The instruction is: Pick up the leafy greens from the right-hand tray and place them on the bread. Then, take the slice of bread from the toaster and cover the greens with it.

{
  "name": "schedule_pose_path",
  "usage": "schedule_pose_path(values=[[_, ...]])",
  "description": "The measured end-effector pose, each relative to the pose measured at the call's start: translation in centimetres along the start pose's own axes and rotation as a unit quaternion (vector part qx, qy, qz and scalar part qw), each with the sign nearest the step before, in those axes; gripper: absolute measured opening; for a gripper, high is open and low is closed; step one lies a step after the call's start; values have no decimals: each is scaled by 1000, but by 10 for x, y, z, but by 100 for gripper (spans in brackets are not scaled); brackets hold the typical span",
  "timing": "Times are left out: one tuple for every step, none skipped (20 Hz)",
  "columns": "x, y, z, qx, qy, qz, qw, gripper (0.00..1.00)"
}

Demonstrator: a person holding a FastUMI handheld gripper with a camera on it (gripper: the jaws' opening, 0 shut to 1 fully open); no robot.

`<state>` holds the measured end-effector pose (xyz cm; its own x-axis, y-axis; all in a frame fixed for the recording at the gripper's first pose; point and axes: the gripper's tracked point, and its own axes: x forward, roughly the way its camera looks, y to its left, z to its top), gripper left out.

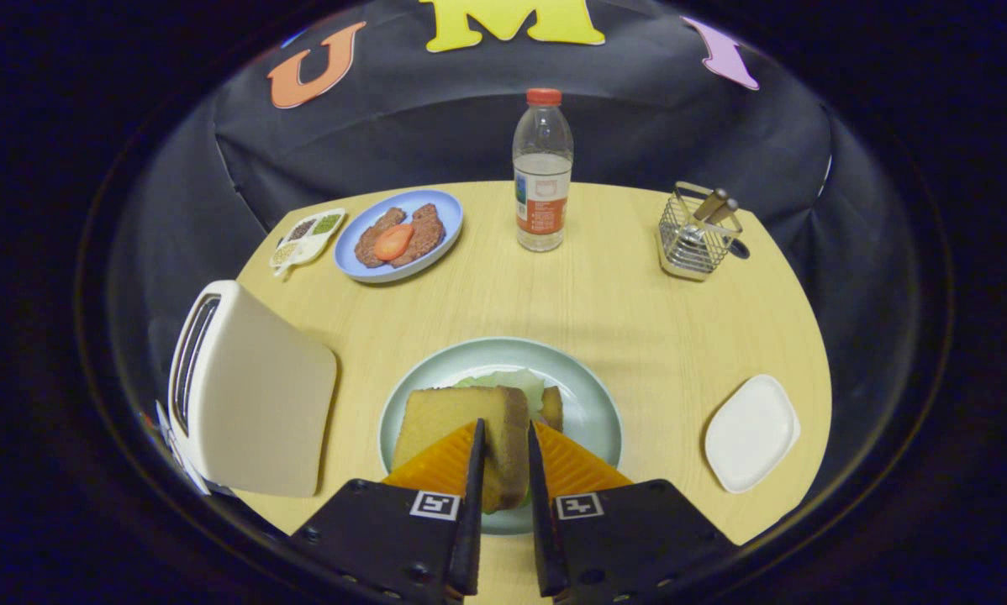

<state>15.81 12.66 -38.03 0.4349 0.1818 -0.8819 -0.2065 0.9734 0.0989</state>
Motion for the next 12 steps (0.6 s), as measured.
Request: schedule_pose_path(values=[[2, -2, -2, 1, 2, 10, 1000, 27], [3, -5, -2, 3, 3, 19, 1000, 27], [6, -7, -3, 5, 3, 27, 1000, 27], [8, -12, -4, 4, 3, 27, 1000, 27], [9, -18, -6, 2, 4, 27, 1000, 36], [10, -22, -7, 3, 4, 32, 999, 36], [12, -25, -9, 5, 6, 37, 999, 36], [14, -31, -11, 5, 8, 35, 999, 36], [15, -39, -12, 4, 9, 29, 1000, 39], [16, -43, -11, 6, 6, 29, 1000, 42], [13, -43, -11, 10, 3, 34, 999, 40], [11, -45, -11, 12, 0, 38, 999, 42]])
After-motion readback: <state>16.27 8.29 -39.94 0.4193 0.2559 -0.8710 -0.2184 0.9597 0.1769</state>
